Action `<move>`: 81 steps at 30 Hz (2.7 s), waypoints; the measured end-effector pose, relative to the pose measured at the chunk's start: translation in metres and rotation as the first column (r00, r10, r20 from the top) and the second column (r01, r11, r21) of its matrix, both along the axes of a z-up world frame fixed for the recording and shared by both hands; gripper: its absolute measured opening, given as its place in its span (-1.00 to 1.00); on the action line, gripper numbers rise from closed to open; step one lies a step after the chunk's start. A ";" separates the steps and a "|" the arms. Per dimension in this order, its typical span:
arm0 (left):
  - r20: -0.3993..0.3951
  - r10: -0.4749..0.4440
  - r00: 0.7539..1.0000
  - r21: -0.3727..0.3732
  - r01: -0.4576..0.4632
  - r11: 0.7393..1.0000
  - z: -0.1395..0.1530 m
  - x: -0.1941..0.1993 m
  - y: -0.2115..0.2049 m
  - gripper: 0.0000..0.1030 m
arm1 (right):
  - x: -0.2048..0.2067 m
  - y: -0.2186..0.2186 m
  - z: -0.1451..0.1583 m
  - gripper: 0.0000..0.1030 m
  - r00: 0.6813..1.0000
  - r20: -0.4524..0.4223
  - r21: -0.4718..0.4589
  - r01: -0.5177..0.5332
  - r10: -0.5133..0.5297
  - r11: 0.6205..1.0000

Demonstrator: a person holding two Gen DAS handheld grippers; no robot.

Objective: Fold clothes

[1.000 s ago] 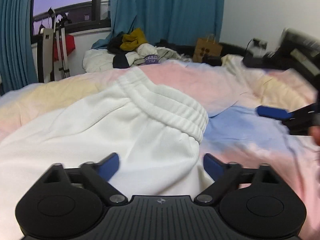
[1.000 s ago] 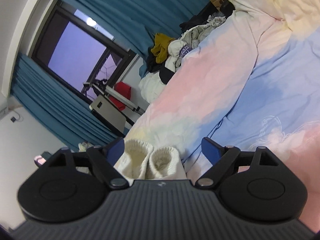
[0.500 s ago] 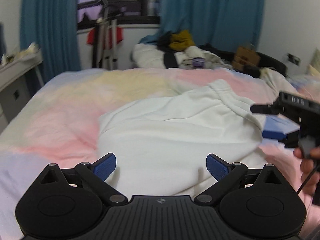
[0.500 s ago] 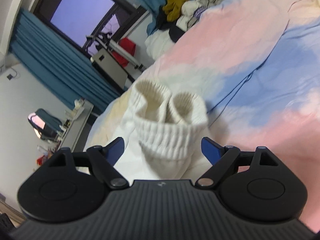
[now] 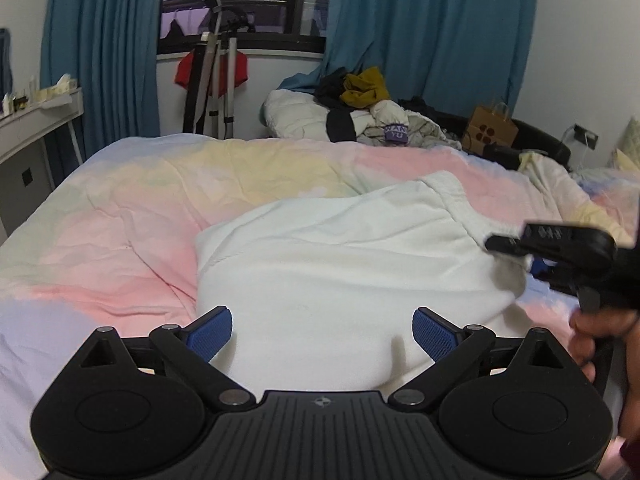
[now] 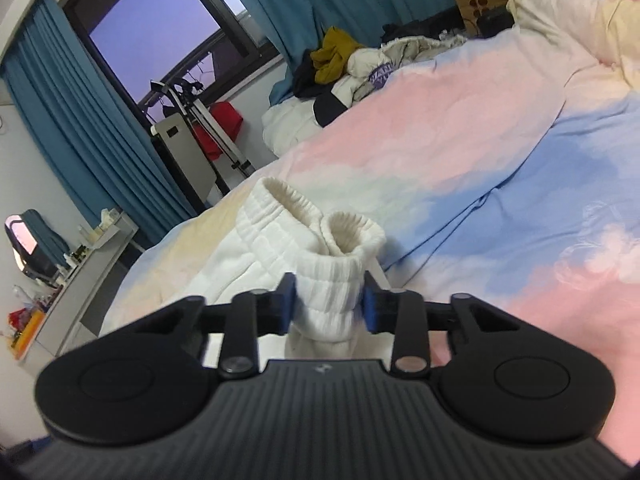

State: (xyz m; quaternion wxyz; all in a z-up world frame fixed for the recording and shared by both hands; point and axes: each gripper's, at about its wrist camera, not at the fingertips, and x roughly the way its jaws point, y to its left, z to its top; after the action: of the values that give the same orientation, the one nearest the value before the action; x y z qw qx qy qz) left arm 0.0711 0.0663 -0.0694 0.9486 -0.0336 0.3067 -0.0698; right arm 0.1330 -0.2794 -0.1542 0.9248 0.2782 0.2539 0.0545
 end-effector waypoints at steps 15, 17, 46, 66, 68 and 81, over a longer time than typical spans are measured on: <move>-0.042 0.066 0.997 -0.284 -0.075 0.956 0.010 -0.012 0.071 0.96 | -0.038 -0.052 -0.024 -0.29 0.978 -0.164 0.203 0.161 -0.129 0.966; -0.075 0.065 0.995 -0.321 -0.086 0.943 0.004 -0.011 0.080 0.96 | -0.041 -0.052 -0.018 -0.16 0.982 -0.141 0.223 0.152 -0.123 0.963; -0.360 0.004 0.933 -0.565 -0.221 0.795 -0.094 0.032 0.114 0.52 | -0.010 -0.012 -0.049 0.43 0.973 -0.219 0.306 -0.003 0.073 0.952; -0.056 0.130 0.990 -0.528 -0.140 0.838 0.024 0.027 0.038 -0.31 | -0.020 -0.048 0.077 -0.48 0.966 0.259 0.287 -0.095 0.018 0.953; -0.012 0.101 0.995 -0.527 -0.092 0.845 0.043 0.043 0.009 -0.31 | -0.019 -0.073 0.085 -0.48 0.953 0.302 0.311 -0.077 -0.022 0.947; 0.098 -0.218 0.971 -0.495 0.237 0.836 0.028 0.199 -0.254 -0.30 | -0.003 -0.251 0.071 -0.49 0.807 0.461 0.328 0.231 -0.369 0.916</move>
State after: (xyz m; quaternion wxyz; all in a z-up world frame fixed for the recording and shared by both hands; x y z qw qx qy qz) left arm 0.2706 -0.1879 -0.0419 0.8975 -0.2415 0.2617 -0.2601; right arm 0.1300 -0.5308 -0.0833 0.9114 0.4072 -0.0588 0.0109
